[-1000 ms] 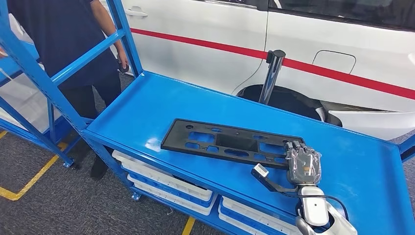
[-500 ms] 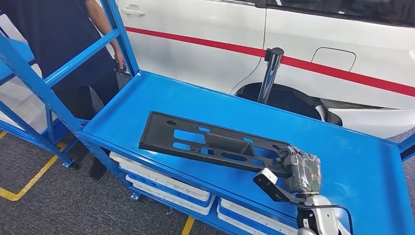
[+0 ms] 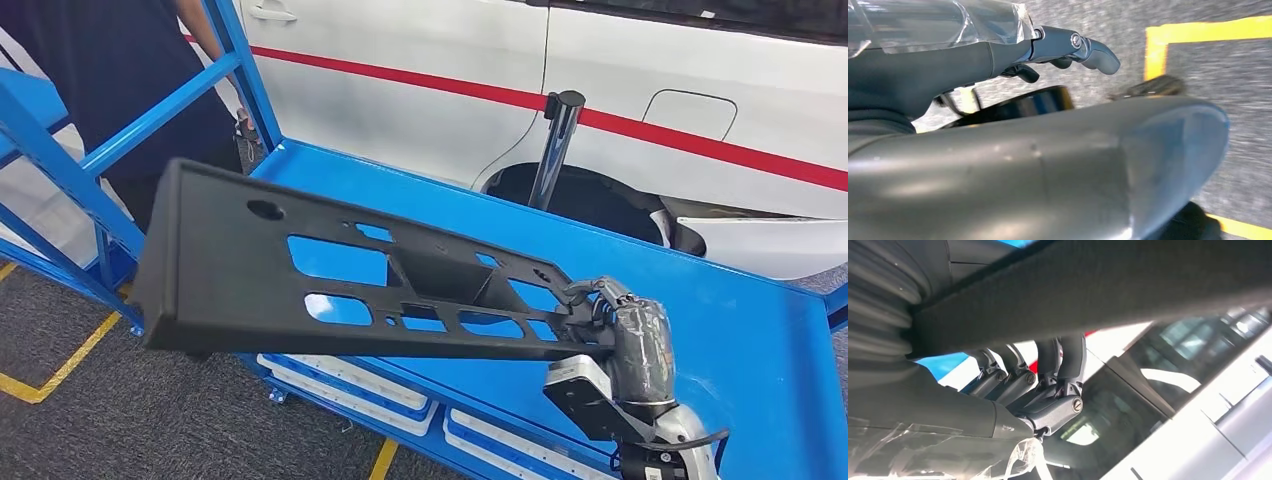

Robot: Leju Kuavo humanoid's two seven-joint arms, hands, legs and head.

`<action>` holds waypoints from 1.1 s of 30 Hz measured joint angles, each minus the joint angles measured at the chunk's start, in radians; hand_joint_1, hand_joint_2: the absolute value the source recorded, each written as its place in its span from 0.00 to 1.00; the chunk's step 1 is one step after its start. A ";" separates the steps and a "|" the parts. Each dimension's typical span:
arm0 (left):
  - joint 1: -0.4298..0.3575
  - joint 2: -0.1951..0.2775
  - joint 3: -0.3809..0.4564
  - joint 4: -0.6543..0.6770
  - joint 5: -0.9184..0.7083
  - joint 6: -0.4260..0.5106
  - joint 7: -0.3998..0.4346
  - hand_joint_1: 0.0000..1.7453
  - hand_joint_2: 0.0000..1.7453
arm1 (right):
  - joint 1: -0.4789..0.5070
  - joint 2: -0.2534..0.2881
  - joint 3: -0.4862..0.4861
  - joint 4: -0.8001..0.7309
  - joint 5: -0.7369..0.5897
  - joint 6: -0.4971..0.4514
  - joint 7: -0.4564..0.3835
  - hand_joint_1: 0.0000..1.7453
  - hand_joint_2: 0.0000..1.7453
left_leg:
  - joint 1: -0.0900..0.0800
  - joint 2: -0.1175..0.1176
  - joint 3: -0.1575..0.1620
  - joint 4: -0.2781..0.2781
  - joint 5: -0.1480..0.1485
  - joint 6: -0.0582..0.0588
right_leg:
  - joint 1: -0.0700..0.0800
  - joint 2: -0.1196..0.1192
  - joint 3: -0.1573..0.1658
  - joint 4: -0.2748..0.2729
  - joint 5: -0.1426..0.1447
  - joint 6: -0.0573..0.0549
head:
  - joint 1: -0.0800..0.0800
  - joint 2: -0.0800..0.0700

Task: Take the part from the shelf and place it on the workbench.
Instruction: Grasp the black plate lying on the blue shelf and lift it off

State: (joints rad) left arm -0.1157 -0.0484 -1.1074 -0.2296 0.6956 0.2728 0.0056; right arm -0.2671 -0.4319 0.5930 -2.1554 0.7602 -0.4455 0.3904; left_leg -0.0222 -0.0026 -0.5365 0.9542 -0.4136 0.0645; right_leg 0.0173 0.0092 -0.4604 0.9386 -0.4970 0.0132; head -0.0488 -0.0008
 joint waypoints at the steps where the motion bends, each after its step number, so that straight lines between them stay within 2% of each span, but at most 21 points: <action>1: 0.000 0.000 0.000 0.000 0.003 0.002 -0.027 0.00 0.00 | -0.003 -0.003 -0.001 -0.020 -0.009 -0.013 -0.001 1.00 1.00 | 0.000 0.000 0.000 0.000 0.000 0.000 | 0.000 0.000 0.000 0.000 0.000 0.000 | 0.000 0.000; 7: 0.000 0.001 0.011 0.000 0.055 -0.012 -0.323 0.00 0.00 | -0.023 -0.032 -0.032 -0.157 -0.015 -0.078 0.023 1.00 1.00 | 0.000 0.000 -0.002 0.000 0.000 0.000 | 0.000 0.000 -0.002 0.000 0.000 0.000 | 0.000 0.000; 9: -0.002 0.001 0.018 0.000 0.065 -0.019 -0.381 0.00 0.00 | -0.033 -0.041 -0.041 -0.201 -0.008 -0.079 0.037 1.00 1.00 | 0.000 0.000 -0.002 0.000 0.000 0.000 | 0.000 0.000 -0.002 0.000 0.000 0.000 | 0.000 0.000; 12: -0.008 0.002 0.031 0.000 0.073 -0.041 -0.425 0.00 0.00 | -0.055 -0.048 -0.045 -0.252 0.005 -0.072 0.049 1.00 1.00 | 0.000 0.000 -0.002 0.000 0.000 0.000 | 0.000 0.000 -0.002 0.000 0.000 0.000 | 0.000 0.000; 17: -0.021 0.000 0.036 0.000 0.068 -0.078 -0.430 0.00 0.00 | -0.088 -0.052 -0.040 -0.288 0.008 -0.072 0.053 1.00 1.00 | 0.000 0.000 -0.001 0.000 0.000 0.000 | 0.000 0.000 -0.001 0.000 0.000 0.000 | 0.004 0.000; 24: -0.020 -0.009 0.036 0.000 0.076 -0.097 -0.383 0.00 0.00 | -0.085 -0.052 -0.026 -0.294 -0.006 -0.104 0.011 1.00 1.00 | 0.000 0.000 -0.002 0.000 0.000 0.000 | 0.000 0.000 -0.002 0.000 0.000 0.000 | 0.031 0.000; 33: -0.021 -0.014 0.034 0.000 0.030 -0.084 -0.322 0.00 0.00 | -0.078 -0.051 -0.005 -0.298 -0.025 -0.112 -0.004 1.00 1.00 | -0.004 0.000 -0.004 0.002 -0.001 0.003 | -0.003 0.000 -0.002 -0.002 0.002 0.003 | 0.050 0.000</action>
State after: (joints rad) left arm -0.1371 -0.0622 -1.0738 -0.2300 0.7253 0.1889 -0.3163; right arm -0.3454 -0.4833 0.5883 -2.4533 0.7357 -0.5572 0.3866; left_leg -0.0266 -0.0027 -0.5406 0.9565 -0.4144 0.0678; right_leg 0.0143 0.0089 -0.4624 0.9369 -0.4950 0.0158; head 0.0011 -0.0008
